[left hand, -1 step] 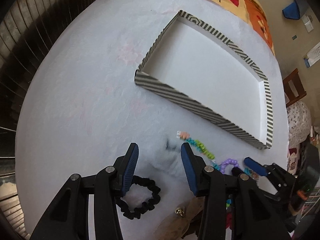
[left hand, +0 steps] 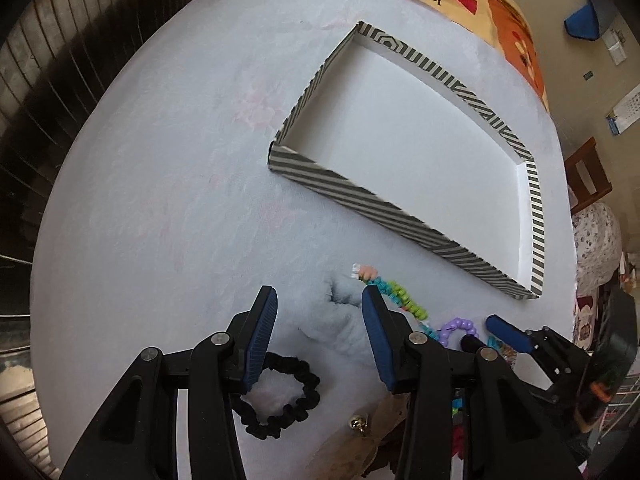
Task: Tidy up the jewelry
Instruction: 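Grasp the grey fuzzy scrunchie with the left tool while the right tool grasps the purple bead bracelet, then release the grey scrunchie in the tray with the left tool while the right tool releases the bracelet, then withdraw both open tools from the tray back over the table, then grasp the black scrunchie with the left tool while the right tool grasps the silver-pink beaded bracelet, then lower the black scrunchie into the tray with the left tool while the right tool releases the beaded bracelet there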
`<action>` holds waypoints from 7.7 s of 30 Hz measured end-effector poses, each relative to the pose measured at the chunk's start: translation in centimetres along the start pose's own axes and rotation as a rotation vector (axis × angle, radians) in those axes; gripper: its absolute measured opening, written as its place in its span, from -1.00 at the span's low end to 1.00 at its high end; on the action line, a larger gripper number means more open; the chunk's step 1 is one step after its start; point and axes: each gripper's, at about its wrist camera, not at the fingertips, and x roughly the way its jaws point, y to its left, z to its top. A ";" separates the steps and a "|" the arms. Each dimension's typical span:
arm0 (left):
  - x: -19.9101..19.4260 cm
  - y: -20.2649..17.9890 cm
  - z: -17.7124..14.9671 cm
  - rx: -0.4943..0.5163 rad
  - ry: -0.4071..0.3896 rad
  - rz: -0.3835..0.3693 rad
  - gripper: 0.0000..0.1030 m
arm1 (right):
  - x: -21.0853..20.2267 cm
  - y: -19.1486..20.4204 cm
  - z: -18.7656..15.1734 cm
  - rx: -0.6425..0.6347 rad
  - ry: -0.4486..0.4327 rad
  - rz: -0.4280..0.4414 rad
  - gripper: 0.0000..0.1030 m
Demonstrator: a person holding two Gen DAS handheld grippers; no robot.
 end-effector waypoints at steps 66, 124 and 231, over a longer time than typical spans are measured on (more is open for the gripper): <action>3.1 -3.4 9.8 0.108 -0.125 0.133 -0.77 | -1.2 -11.5 4.1 0.297 -0.115 -0.012 -0.75; -10.5 -5.6 -10.6 0.226 -0.307 0.153 -0.45 | -15.6 1.3 -9.8 0.236 -0.309 0.022 0.20; -6.6 -3.6 0.5 0.201 -0.206 0.030 -1.00 | -11.8 -8.0 -2.9 0.259 -0.300 0.025 -0.89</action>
